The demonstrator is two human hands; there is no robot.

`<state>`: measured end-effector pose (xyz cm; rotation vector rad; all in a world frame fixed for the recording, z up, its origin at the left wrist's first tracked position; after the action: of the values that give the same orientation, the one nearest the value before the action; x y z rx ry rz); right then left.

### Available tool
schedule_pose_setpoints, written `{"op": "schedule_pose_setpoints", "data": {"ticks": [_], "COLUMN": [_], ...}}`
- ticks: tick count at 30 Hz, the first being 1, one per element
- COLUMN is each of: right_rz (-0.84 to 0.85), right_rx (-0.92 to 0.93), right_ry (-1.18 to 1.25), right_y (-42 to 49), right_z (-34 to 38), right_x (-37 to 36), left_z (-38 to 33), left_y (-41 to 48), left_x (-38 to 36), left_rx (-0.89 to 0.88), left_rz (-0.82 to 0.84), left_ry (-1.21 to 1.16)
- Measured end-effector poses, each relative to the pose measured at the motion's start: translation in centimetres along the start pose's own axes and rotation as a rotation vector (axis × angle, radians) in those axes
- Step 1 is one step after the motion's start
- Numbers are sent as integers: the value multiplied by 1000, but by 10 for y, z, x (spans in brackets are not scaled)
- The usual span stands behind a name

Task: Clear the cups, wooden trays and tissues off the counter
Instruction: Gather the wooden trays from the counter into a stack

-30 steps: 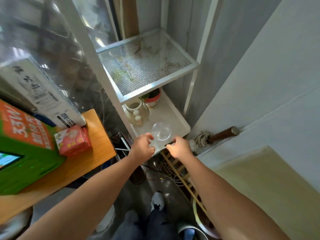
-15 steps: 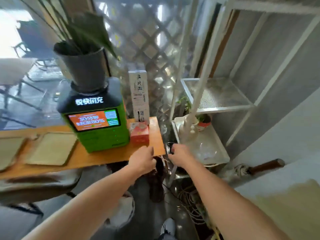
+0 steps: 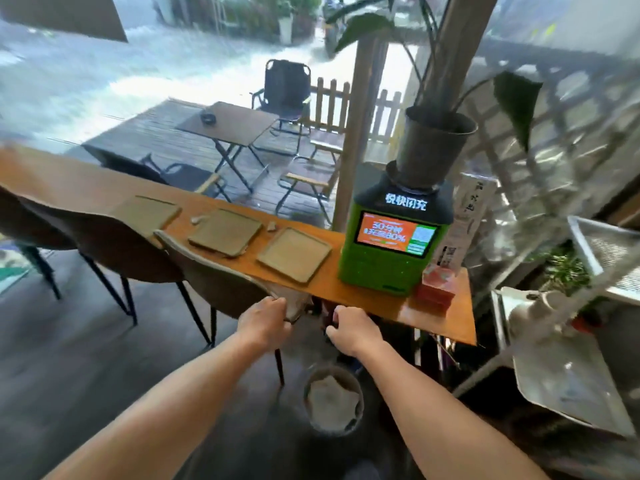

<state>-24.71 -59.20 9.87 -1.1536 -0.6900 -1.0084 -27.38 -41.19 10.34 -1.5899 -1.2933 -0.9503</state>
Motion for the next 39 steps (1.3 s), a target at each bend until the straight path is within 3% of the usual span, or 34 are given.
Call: {"op": "schedule_pose_setpoints", "data": {"ticks": [12,18,22,32,39], "right_rz": [-22,-101,-64,-22,103], "right_rx": [123,176,183,166,50], "right_ry": [-49,-50,-41,-76,-108], "right_y": [27,63,109,256,316], "right_z": [139,199,236,335,343], "right_x": [-13,-15,-19,-8,-40], "left_z": [100,155,198,319,380], "left_y": [-31,-1,36,163,210], "left_x": [52,93,124,149,121], "left_rx": [189,210,244,289,317], "left_rz": [-162,-260,-368,-147,-23], "left_ry": [-103,-96,-17,8,2]}}
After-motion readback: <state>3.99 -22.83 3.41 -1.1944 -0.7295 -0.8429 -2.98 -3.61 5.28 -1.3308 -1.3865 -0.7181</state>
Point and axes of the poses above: each hand's wrist, its own y-axis towards the middle knuckle, its own x-axis out of the back of the hand, z = x × y, the point moved 8 cm from there along y, towards the middle knuckle, and after that the axes turned 12 degrees about -x, right-handed, at the moved point
